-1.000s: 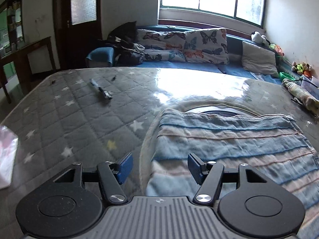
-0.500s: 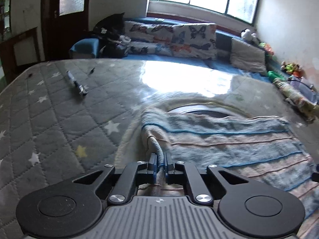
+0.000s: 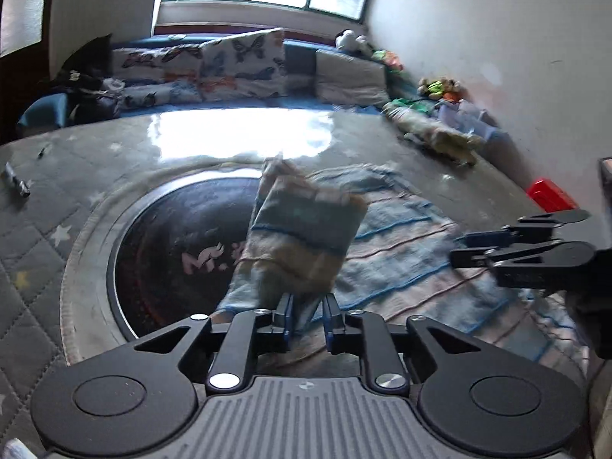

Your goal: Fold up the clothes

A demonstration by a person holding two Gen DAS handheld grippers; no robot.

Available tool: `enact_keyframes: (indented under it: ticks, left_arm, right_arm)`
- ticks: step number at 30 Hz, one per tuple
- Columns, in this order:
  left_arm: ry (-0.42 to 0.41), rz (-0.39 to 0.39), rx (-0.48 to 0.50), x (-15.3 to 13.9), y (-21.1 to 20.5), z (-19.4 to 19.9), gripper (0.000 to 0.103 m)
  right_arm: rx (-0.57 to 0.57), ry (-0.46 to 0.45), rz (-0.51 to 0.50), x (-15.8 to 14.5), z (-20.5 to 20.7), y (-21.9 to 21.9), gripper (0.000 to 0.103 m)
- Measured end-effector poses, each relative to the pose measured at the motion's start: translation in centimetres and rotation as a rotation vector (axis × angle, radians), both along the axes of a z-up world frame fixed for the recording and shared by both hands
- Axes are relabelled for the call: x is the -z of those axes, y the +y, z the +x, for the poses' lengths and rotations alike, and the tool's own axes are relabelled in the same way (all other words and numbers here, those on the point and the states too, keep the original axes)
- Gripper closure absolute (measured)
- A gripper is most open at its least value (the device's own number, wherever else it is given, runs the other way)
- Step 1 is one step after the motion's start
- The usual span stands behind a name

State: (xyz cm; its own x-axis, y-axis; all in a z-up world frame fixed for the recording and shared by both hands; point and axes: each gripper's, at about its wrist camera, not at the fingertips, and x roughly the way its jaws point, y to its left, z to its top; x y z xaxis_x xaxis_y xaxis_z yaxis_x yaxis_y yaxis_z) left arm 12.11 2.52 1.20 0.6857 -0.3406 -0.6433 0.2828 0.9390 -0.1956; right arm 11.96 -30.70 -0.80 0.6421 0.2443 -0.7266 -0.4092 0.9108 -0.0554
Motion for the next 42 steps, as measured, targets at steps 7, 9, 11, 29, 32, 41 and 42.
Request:
enact_keyframes:
  ticks: [7, 9, 11, 29, 32, 41, 42]
  left_arm:
    - [-0.033, -0.032, -0.137, -1.7, 2.7, 2.5, 0.075]
    - [-0.018, -0.040, -0.140, -1.6, 2.9, 3.5, 0.057]
    - [0.006, -0.049, -0.118, -1.5, 2.7, 4.4, 0.053]
    - [-0.093, 0.165, -0.296, -2.5, 6.1, 5.6, 0.095]
    - [-0.079, 0.191, -0.382, -2.3, 8.7, 6.4, 0.096]
    - [-0.015, 0.238, -0.500, -0.3, 12.4, 7.4, 0.095]
    - [-0.007, 0.230, -0.491, -0.2, 12.5, 7.6, 0.094]
  right_arm:
    - [0.007, -0.006, 0.000, -0.3, 0.6, -0.2, 0.068]
    - [0.007, -0.005, 0.004, -0.4, 0.9, -0.1, 0.066]
    - [0.008, -0.008, 0.005, -0.5, 1.1, -0.1, 0.066]
    - [0.105, 0.022, 0.072, -0.2, 6.9, -1.5, 0.066]
    - [0.127, 0.035, 0.096, 0.3, 8.3, -1.5, 0.066]
    - [0.149, 0.027, 0.118, 1.4, 10.4, -0.6, 0.062]
    - [0.149, 0.026, 0.117, 1.4, 10.5, -0.5, 0.063]
